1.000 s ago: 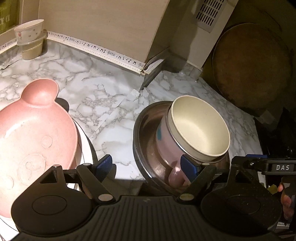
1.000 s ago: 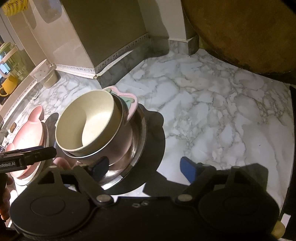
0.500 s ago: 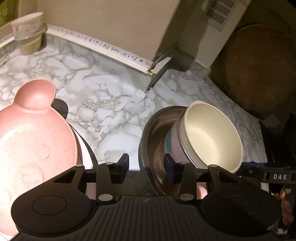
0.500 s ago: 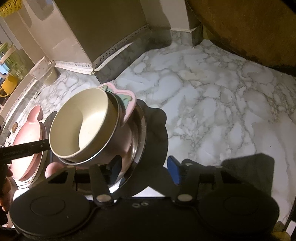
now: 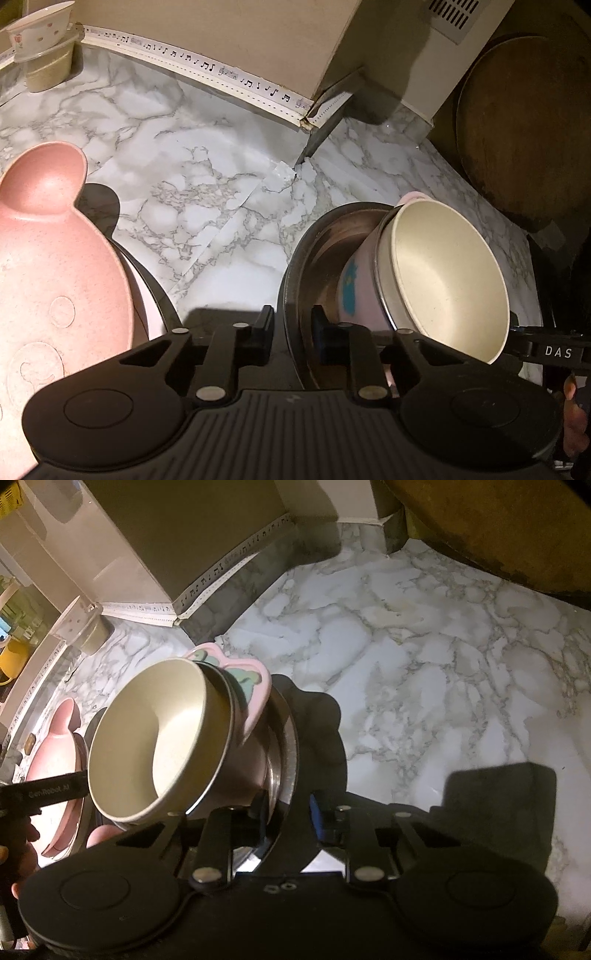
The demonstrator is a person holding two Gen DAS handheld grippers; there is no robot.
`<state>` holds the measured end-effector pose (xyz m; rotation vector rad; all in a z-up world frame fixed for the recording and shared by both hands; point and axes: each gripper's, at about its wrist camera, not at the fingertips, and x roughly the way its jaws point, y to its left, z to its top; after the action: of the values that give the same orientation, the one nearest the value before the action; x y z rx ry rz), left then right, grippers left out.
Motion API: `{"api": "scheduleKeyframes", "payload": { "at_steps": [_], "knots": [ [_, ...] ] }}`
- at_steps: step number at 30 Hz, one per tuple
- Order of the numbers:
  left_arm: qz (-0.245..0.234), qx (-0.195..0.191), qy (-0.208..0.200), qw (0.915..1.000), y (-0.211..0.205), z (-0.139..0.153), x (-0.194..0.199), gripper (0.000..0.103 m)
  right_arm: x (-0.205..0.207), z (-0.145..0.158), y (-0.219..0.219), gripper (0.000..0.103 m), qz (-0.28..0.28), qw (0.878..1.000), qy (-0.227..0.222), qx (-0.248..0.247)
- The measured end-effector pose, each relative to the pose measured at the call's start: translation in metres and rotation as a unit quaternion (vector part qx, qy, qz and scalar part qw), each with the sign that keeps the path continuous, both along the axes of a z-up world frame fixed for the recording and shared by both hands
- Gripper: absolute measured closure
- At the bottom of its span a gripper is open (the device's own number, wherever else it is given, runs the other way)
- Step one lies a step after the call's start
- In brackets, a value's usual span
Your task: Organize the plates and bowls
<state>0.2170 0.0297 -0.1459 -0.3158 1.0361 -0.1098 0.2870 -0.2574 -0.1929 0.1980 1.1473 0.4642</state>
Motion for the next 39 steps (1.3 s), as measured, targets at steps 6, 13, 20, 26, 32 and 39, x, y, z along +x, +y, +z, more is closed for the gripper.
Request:
{"api": "scheduleKeyframes", "payload": {
  "at_steps": [6, 13, 20, 26, 32, 39],
  "knots": [
    [-0.009, 0.004, -0.001, 1.0000, -0.002, -0.001, 0.001, 0.093, 0.000, 0.001, 0.008, 0.090, 0.001, 1.000, 0.003, -0.012],
    [-0.017, 0.016, -0.007, 0.9997, -0.005, -0.001, 0.001, 0.093, -0.001, 0.003, 0.014, 0.090, 0.000, 0.999, -0.001, -0.035],
    [-0.021, 0.020, -0.014, 0.9995, -0.005, 0.000, -0.002, 0.093, -0.004, 0.006, 0.017, 0.090, 0.002, 0.999, -0.006, -0.047],
    [-0.023, 0.018, -0.019, 0.9994, -0.006, 0.004, -0.005, 0.093, -0.008, 0.010, 0.017, 0.090, 0.000, 0.999, -0.012, -0.052],
    [-0.024, 0.023, -0.030, 0.9990, -0.005, 0.012, -0.009, 0.093, -0.014, 0.019, 0.021, 0.090, 0.006, 0.998, -0.025, -0.056],
    [-0.024, 0.023, -0.046, 0.9984, 0.000, 0.034, -0.015, 0.093, -0.020, 0.042, 0.025, 0.089, 0.009, 0.997, -0.044, -0.056]
  ]
}}
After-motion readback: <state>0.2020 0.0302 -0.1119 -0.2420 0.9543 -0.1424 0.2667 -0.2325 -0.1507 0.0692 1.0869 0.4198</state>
